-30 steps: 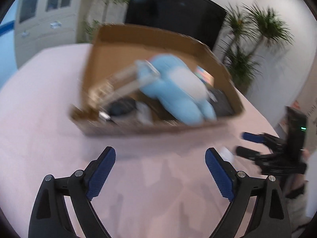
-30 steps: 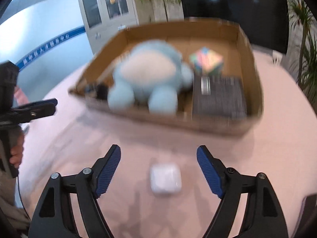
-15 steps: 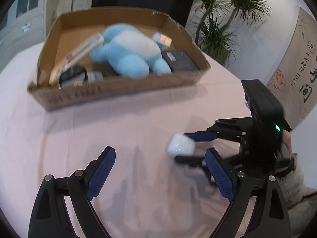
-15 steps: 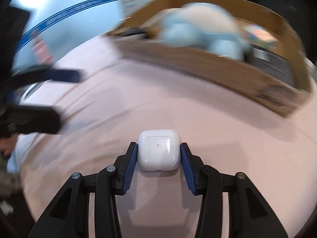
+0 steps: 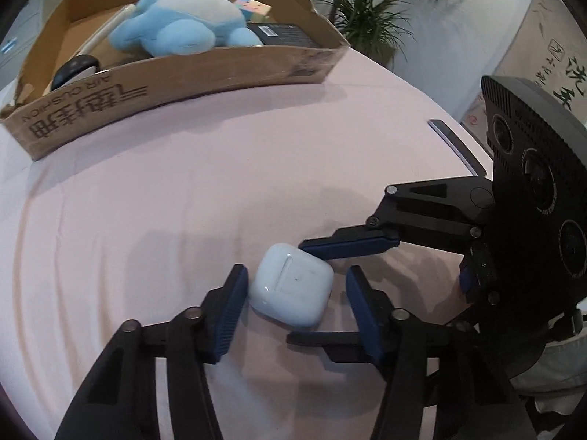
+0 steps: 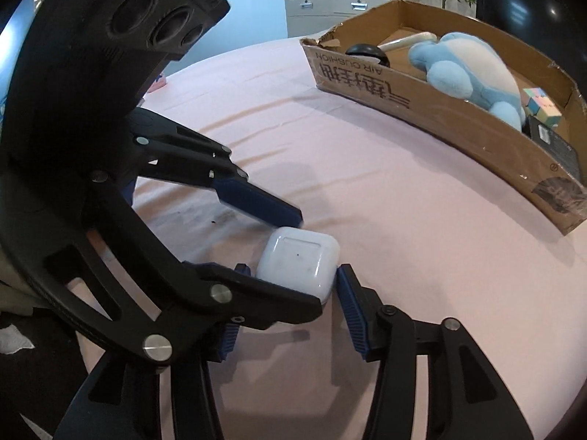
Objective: Organize objects
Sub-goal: 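Move both grippers to the white earbud case and close on it, then lift the earbud case, carry it into the box and release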
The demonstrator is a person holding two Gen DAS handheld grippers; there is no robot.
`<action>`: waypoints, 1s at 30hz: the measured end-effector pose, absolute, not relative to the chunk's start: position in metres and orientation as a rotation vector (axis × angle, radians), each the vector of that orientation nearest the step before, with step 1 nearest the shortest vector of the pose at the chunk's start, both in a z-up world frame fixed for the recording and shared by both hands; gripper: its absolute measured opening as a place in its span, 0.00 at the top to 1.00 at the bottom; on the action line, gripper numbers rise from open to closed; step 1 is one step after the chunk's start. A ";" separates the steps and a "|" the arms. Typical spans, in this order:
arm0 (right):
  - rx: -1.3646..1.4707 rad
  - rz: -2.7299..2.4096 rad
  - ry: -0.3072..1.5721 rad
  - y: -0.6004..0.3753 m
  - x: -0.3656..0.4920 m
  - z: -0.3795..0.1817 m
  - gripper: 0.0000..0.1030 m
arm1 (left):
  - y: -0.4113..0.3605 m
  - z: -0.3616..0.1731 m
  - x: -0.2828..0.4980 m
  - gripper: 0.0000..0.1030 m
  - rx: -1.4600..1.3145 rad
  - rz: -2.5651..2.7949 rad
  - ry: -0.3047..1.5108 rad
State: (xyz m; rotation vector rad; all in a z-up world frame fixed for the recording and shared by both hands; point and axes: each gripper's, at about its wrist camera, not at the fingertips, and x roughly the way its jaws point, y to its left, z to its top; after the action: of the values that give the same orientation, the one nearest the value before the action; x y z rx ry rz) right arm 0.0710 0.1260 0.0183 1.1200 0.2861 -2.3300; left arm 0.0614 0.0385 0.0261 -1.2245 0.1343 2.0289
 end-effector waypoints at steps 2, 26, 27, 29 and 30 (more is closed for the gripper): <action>1.134 -2.348 0.291 0.126 0.072 0.019 0.55 | 0.035 0.025 0.061 0.58 -1.229 2.024 0.106; 1.131 -2.377 0.333 0.126 0.082 0.019 0.53 | 0.023 0.020 0.053 0.57 -1.124 1.968 0.090; 1.131 -2.378 0.334 0.126 0.082 0.019 0.53 | 0.022 0.020 0.053 0.57 -1.120 1.969 0.084; 1.131 -2.379 0.335 0.125 0.083 0.019 0.52 | 0.022 0.020 0.054 0.57 -1.111 1.979 0.081; 1.131 -2.379 0.335 0.125 0.083 0.019 0.52 | 0.020 0.020 0.055 0.57 -1.107 1.986 0.078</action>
State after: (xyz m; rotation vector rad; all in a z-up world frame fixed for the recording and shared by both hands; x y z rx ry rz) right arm 0.0826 0.1254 0.0187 1.1311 0.3350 -2.3788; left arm 0.0547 0.0204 0.0198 -1.1070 0.0781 1.9862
